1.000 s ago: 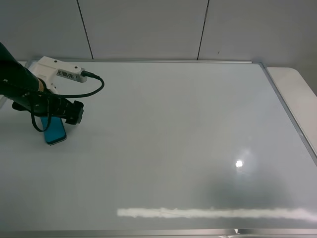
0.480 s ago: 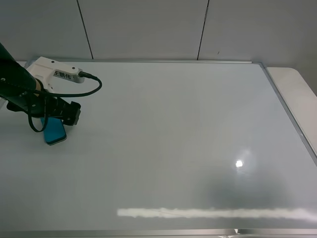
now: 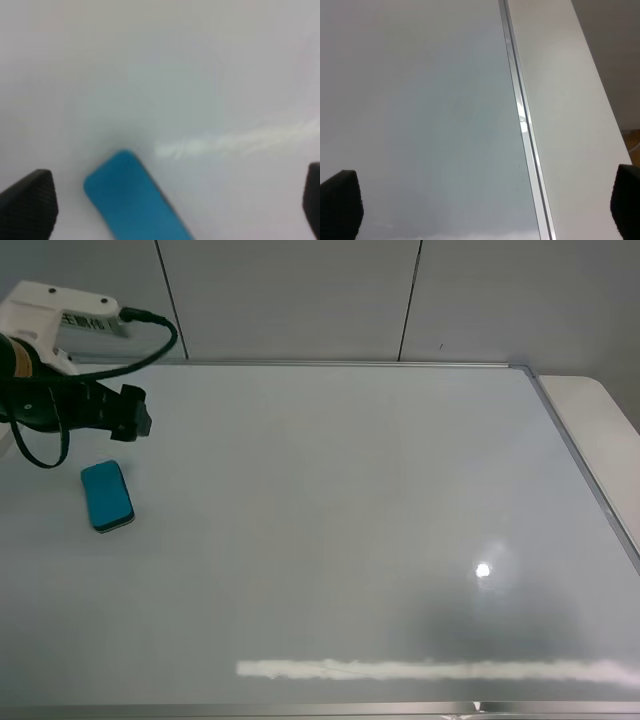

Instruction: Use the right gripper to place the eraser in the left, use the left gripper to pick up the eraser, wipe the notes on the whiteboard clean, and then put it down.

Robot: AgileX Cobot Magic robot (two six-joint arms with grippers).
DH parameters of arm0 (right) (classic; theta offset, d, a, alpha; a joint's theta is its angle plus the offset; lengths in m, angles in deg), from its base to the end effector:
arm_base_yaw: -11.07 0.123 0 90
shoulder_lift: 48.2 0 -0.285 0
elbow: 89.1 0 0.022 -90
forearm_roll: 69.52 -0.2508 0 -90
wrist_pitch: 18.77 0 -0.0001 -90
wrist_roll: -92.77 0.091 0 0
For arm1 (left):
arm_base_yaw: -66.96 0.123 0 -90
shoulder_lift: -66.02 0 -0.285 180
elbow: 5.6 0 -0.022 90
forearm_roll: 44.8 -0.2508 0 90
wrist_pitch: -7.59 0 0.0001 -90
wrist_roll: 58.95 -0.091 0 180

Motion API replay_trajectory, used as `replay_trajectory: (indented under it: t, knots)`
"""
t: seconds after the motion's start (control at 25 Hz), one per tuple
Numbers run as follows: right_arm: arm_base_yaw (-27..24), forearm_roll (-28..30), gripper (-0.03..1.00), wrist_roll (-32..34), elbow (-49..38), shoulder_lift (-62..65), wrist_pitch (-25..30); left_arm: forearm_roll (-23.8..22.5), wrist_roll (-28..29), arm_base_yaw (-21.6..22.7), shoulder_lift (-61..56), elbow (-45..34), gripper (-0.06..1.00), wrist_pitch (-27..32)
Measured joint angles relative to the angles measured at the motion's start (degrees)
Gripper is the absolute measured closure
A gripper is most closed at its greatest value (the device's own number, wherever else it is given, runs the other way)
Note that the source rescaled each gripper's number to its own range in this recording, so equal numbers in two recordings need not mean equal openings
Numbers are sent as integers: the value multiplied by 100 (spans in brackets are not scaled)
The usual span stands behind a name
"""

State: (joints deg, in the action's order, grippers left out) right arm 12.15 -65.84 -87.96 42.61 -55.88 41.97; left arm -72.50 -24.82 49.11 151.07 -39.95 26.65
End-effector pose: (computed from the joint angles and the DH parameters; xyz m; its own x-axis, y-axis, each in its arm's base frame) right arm -0.0057 -0.0052 0.2788 -0.4495 -0.0526 -0.8917 0.0114 0.9978 -0.0646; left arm 0.2581 -0.0685 0.2378 -0.7105 0.0890 -0.6980 0.1087 0.9939 0.0161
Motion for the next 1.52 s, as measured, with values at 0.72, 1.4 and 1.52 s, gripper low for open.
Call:
replay_trajectory:
  t: [0.72,1.4,1.52]
  knots:
    - [0,0,-3,0,0,0,0,45,0,-17,-4730,0,-6,-36]
    - [0,0,-3,0,0,0,0,45,-313,33,-6785,0,-6,3342]
    - [0,0,-3,0,0,0,0,52,-534,221,-7203,-24,-6,3746]
